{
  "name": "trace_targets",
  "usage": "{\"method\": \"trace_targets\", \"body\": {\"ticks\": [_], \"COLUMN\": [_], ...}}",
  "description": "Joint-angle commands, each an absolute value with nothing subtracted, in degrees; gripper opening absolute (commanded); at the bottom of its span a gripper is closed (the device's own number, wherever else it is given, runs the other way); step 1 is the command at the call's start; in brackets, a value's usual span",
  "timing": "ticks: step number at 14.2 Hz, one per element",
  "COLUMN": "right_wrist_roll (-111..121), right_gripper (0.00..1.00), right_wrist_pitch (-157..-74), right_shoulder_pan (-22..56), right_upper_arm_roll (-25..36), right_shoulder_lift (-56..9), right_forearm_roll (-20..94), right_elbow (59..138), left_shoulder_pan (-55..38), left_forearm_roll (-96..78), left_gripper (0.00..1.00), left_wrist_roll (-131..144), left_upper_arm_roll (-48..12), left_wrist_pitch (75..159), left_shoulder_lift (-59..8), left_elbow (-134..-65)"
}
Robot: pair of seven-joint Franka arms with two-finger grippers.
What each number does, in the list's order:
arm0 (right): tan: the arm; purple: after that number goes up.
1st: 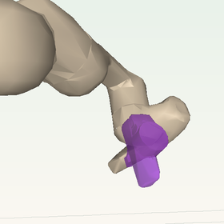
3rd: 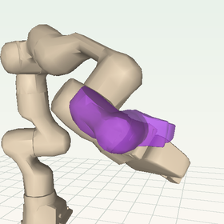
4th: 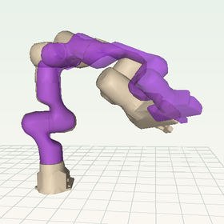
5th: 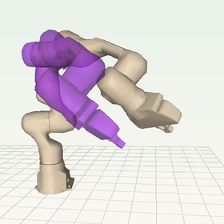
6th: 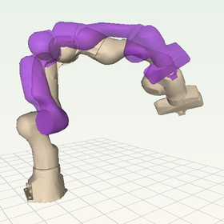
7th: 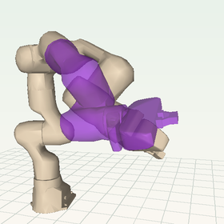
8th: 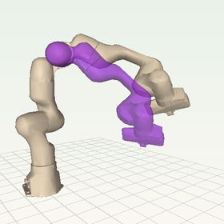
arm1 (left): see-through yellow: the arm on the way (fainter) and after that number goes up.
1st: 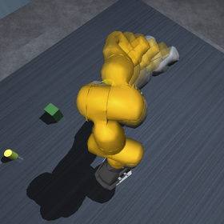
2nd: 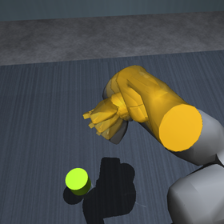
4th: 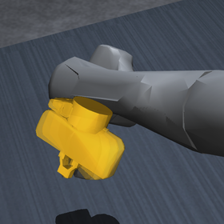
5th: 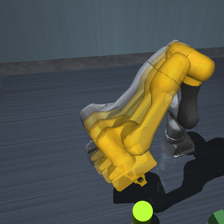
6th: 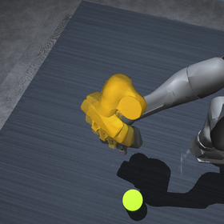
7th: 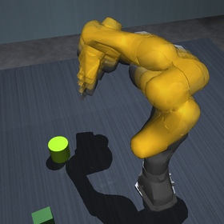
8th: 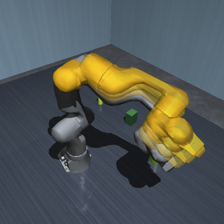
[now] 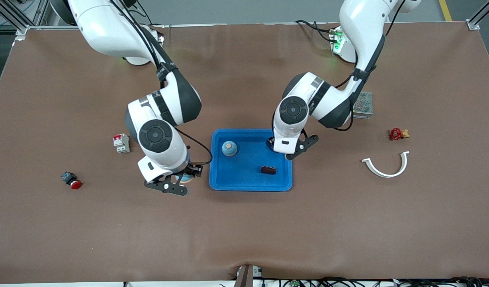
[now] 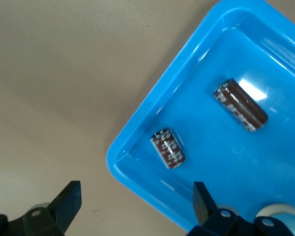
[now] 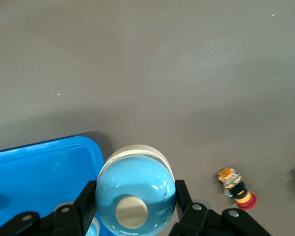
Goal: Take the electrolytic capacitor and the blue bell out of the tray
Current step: 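Carry the bell toward the red button while the left gripper carries capacitor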
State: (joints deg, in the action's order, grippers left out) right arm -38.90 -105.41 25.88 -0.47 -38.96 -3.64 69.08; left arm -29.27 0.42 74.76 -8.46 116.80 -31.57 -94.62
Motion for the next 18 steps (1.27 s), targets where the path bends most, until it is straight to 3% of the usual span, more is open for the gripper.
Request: {"method": "trace_targets", "body": {"ticks": [1,8,12,13,16,18], "right_wrist_roll": [-34.56,-24.27,-18.12,-17.15,-13.46,-10.3], "right_gripper": [0.0,0.0,0.0,0.0,0.0,0.0], "right_wrist_pitch": [-105.73,-115.65,-123.99,-125.32,-126.3,-127.08], "right_shoulder_pan": [23.65,17.85,14.07,13.37,11.34,9.5], "right_upper_arm_roll": [-1.23,-1.14,-1.14,-1.14,-1.23,-1.23], "right_shoulder_lift": [-34.64,-24.71,-18.91,-17.59,-13.9,-11.18], "right_forearm_roll": [-4.04,-4.57,-4.57,-4.57,-4.57,-4.57], "right_elbow": [74.52,91.65,103.24,105.53,110.2,113.71], "left_shoulder_pan": [-29.44,-30.15,-30.23,-30.23,-30.15,-30.23], "left_forearm_roll": [0.7,0.79,0.7,0.7,0.7,0.96], "left_gripper": [1.0,0.93,0.78,0.7,0.04,0.0], "left_wrist_roll": [82.24,92.37,93.95,94.13,94.66,94.4], "left_upper_arm_roll": [-8.35,-8.35,-8.35,-8.44,-8.44,-8.35], "left_wrist_pitch": [121.18,126.74,129.37,129.46,129.11,129.02], "left_shoulder_lift": [-34.53,-39.55,-42.01,-42.1,-41.57,-41.22], "left_elbow": [-94.22,-94.31,-94.22,-94.31,-94.31,-94.22]}}
